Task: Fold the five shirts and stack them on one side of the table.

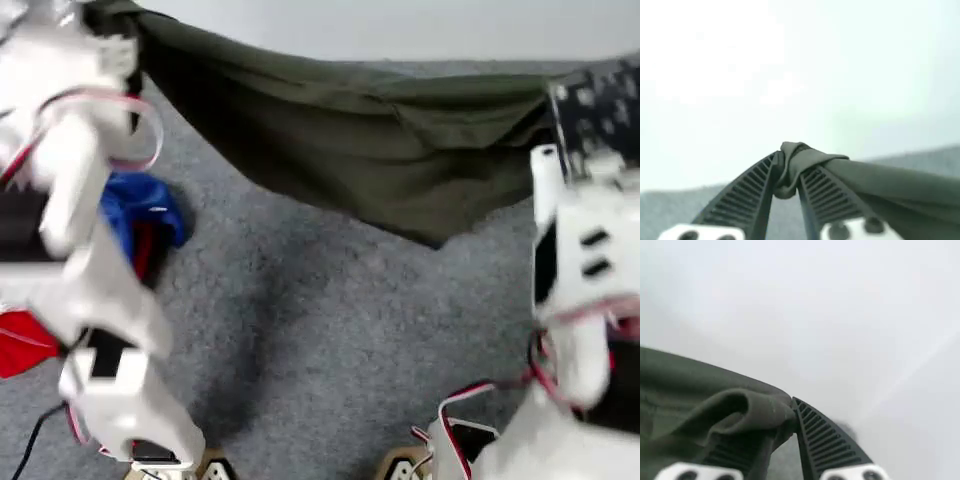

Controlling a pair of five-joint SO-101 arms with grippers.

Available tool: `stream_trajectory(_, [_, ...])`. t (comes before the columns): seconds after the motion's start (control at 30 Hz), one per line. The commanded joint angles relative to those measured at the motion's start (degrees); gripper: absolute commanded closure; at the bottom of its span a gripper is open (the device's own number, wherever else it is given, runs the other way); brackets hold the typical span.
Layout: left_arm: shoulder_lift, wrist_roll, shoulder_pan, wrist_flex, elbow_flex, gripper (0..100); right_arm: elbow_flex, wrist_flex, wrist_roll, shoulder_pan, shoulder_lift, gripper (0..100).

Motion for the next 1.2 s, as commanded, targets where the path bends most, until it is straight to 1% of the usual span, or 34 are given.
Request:
stream_trajectory(0.0, [-14.6,0.6,0.4,1.1,8.7,99,-12.8,5.8,-0.5,-0.2,-0.7,99.1])
stream_trajectory(0.1, [-24.2,0.4,0.3,0.9,17.1,99,-21.1,9.7,-0.5,-0.2,-0.7,99.1])
stream_trajectory(0.2, [-32.8,0.3,0.1,0.9,22.9,99,-28.0,13.1,-0.5,0.0,-0.7,99.1])
stream_trajectory(0.43, [-47.4,0.3,0.0,0.9,27.6,99,-42.5,18.3,-0.3,0.2,-0.7,99.1])
stream_trajectory(0.57, [-51.0,0.4,-0.2,1.0,28.3,99,-44.3,20.3,-0.3,0.2,-0.6,99.1])
stream_trajectory(0.7, [-51.0,0.5,-3.8,0.9,34.5,99,-37.0,21.5,-0.4,0.0,0.0,99.1])
stream_trajectory(0.8, [-51.0,0.5,-6.0,0.4,44.1,99,-26.8,20.4,-0.4,-0.1,0.0,99.1])
stream_trajectory(0.9, [-51.1,0.4,-8.4,-3.1,55.5,99,-16.3,16.0,-0.5,-0.1,0.0,99.1])
stream_trajectory(0.97, [-51.0,0.4,-9.4,-8.3,64.2,99,-9.8,11.6,-0.5,-0.1,0.0,99.1])
stream_trajectory(1.17, [-50.9,0.3,-9.4,-30.4,90.9,99,11.5,-4.6,-0.5,0.1,0.0,99.1])
